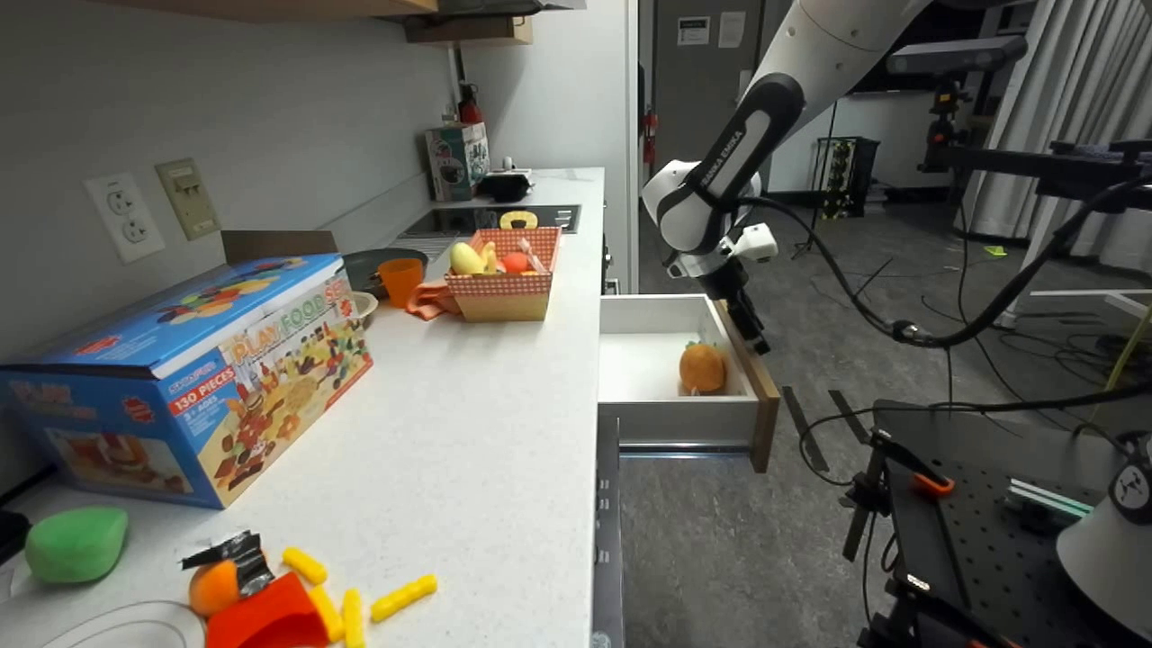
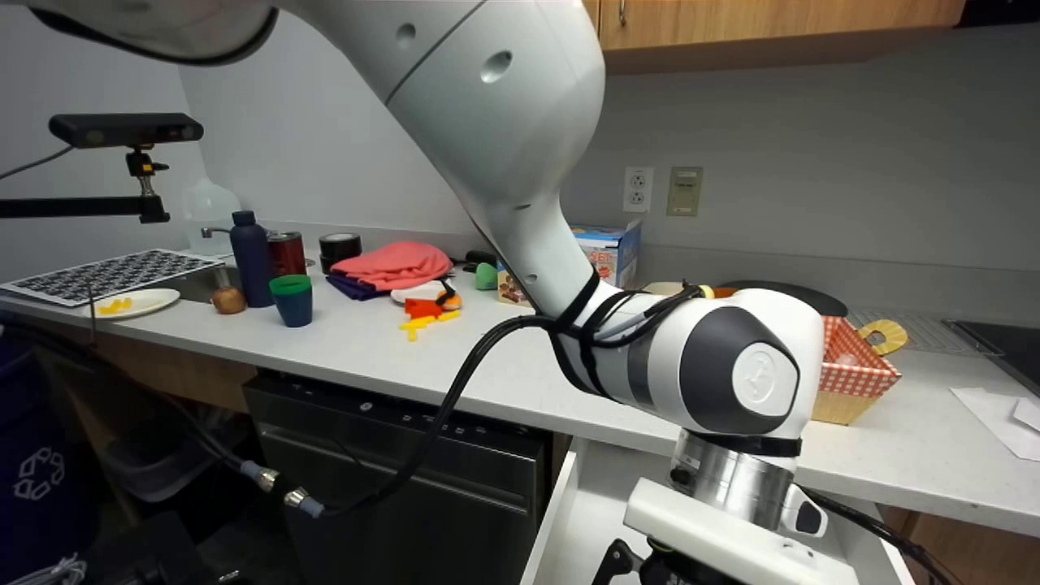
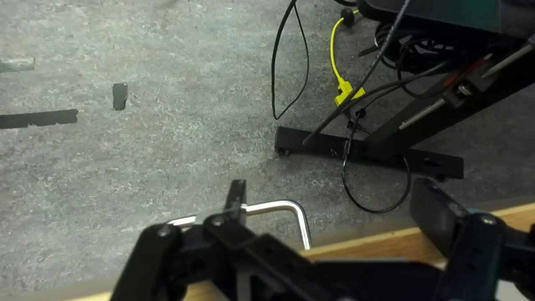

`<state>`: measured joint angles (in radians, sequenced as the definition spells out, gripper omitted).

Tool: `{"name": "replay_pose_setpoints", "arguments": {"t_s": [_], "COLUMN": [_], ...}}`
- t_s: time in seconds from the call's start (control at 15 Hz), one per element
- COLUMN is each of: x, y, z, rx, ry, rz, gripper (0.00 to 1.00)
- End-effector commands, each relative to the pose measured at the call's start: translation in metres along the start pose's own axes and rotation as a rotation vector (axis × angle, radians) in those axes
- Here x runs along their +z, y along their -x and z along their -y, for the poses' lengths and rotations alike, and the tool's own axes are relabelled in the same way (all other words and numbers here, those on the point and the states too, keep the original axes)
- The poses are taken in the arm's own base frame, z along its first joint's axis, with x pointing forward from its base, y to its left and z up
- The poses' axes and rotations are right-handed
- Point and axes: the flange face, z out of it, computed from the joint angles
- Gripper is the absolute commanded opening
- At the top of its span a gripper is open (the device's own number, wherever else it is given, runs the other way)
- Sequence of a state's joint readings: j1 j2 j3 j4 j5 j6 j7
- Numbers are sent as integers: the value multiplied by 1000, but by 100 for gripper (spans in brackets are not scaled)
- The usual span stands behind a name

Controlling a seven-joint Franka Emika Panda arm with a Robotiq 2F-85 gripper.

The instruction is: Open the drawer, then put the purple and pineapple plushies in the drawer and then close the drawer

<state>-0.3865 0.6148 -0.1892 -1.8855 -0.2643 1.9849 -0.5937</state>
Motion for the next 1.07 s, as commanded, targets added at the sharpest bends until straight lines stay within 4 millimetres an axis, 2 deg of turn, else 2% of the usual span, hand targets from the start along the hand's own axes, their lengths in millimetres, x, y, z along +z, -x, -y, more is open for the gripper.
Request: {"name": "replay_pose_setpoints", "arguments": {"t_s": [0.0,0.53,1.0], "x": [-19,-57,-76], "y": [-17,-46,-61], "z": [1,19,23], "rx": [-19,-37,-39], "ry": [-20,-15,-33], "rz": [-59,-164,-227], "gripper": [100,100,100]}}
